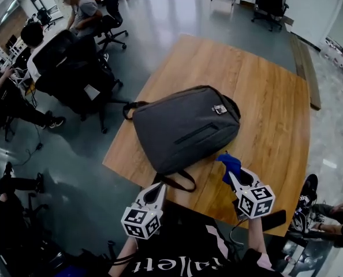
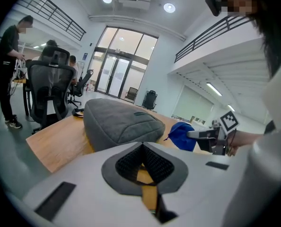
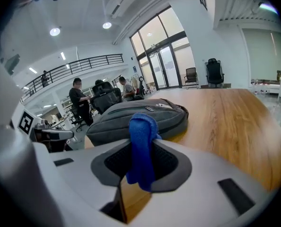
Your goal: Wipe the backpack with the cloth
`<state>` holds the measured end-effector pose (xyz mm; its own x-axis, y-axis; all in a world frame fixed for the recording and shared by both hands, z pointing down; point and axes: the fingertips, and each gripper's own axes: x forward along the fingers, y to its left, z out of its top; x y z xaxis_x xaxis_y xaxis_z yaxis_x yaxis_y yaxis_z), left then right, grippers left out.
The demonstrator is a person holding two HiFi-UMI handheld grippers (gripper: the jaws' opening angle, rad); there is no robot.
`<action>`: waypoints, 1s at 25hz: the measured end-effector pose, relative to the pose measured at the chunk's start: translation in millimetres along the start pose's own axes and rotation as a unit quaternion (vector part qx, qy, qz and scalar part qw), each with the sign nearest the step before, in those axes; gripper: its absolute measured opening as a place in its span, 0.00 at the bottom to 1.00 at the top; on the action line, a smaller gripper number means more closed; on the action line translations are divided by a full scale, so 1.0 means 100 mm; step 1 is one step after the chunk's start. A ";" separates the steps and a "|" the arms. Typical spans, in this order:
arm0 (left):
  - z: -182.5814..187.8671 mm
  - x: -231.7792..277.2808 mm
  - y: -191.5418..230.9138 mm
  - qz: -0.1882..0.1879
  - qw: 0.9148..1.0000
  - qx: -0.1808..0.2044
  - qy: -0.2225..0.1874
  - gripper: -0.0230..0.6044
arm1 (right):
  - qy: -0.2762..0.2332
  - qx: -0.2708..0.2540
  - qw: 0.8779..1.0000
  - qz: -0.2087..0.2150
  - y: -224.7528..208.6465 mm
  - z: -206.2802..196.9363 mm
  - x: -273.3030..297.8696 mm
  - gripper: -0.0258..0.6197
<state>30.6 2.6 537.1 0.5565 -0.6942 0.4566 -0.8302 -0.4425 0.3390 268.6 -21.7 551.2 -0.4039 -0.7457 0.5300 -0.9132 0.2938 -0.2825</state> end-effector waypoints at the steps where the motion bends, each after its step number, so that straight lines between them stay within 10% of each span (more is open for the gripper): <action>1: -0.02 -0.06 0.03 0.005 1.000 -0.001 0.000 0.03 | 0.002 0.009 1.000 0.005 0.06 -0.07 -0.01 0.20; 25: -0.44 -1.77 0.82 -0.047 0.998 0.025 -0.020 0.03 | -0.113 0.174 0.978 -0.001 2.14 -0.56 -0.61 0.20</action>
<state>-134.4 113.8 520.6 0.6305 -0.6706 0.3908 -0.7760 -0.5332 0.3370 94.2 120.1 503.3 -0.3429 -0.8711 0.3517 -0.8243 0.0995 -0.5573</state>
